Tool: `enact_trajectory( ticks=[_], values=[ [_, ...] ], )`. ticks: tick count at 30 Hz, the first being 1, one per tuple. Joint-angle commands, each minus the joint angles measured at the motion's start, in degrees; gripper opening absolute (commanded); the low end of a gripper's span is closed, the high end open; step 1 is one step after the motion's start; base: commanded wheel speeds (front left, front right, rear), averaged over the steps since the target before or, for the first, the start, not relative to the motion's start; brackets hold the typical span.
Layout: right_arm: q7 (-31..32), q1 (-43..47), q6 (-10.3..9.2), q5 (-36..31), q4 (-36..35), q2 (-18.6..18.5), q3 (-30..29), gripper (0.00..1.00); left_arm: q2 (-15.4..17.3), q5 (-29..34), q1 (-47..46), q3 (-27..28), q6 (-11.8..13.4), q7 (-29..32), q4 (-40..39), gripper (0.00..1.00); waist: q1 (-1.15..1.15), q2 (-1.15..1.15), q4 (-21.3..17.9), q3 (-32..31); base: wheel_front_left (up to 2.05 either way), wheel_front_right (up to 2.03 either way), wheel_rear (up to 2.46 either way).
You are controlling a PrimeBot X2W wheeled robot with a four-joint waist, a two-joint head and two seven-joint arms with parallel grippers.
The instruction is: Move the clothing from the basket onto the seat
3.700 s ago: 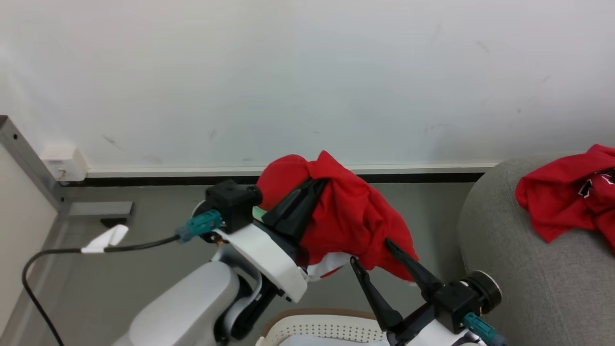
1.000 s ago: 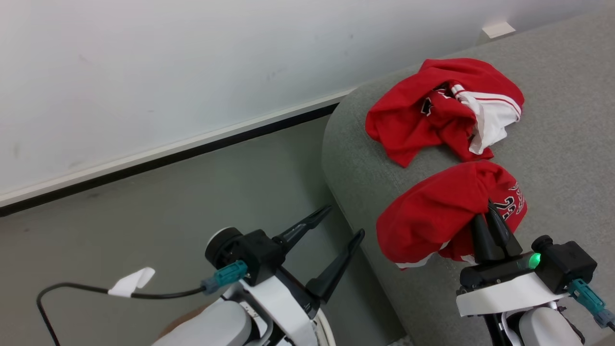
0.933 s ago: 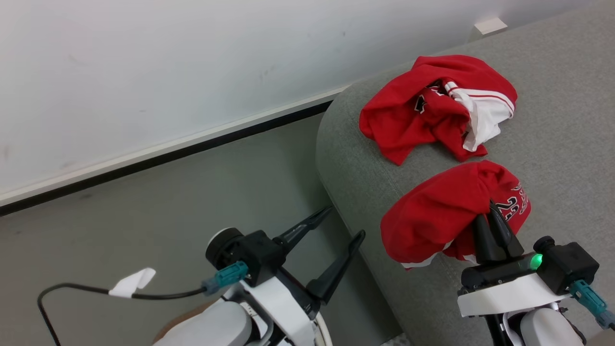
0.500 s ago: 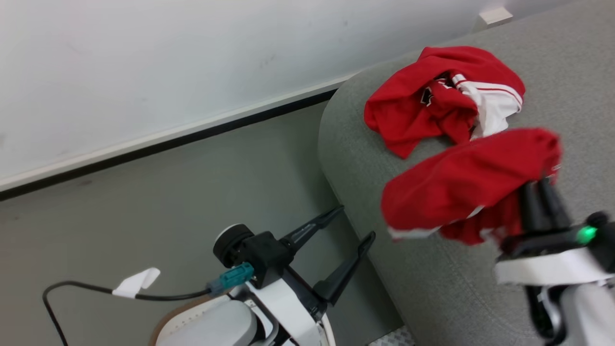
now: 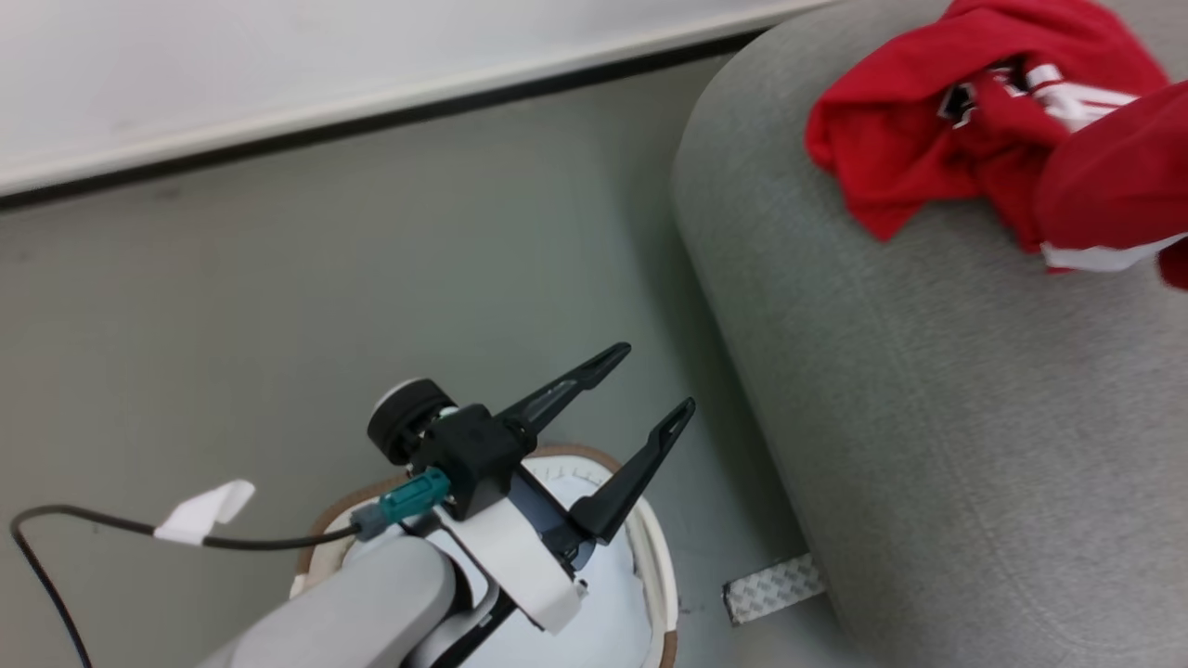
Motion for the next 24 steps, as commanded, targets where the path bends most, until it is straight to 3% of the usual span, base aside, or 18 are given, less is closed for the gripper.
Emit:
enact_trajectory(
  ticks=[1,8,18,24],
  values=[
    [0.60,-1.74,-0.13,-0.42,-0.33,-0.81,-1.11,0.00,0.76,0.24,-0.77,0.10,-0.18,0.16,-0.50,1.00,-0.01,0.00,2.50,4.21,0.00,0.00,0.00],
    [5.93,-7.32,-0.13,-2.48,4.40,-5.46,-4.70,0.00,2.63,1.23,-3.41,1.08,-1.15,0.43,-1.80,1.00,-0.01,0.00,5.49,11.24,0.00,0.00,0.00],
    [15.31,-10.77,-0.14,-6.27,20.40,-14.07,-6.40,0.00,2.02,1.41,-5.23,2.22,-2.08,-0.37,-0.89,1.00,-0.01,0.00,9.45,14.50,0.00,0.00,0.00],
    [24.89,-9.61,-0.14,-6.99,27.91,-14.99,-8.10,0.00,1.11,1.49,-4.44,2.77,-2.47,-0.72,0.27,1.00,-0.01,0.00,10.58,13.73,0.00,0.00,0.00]
  ],
)
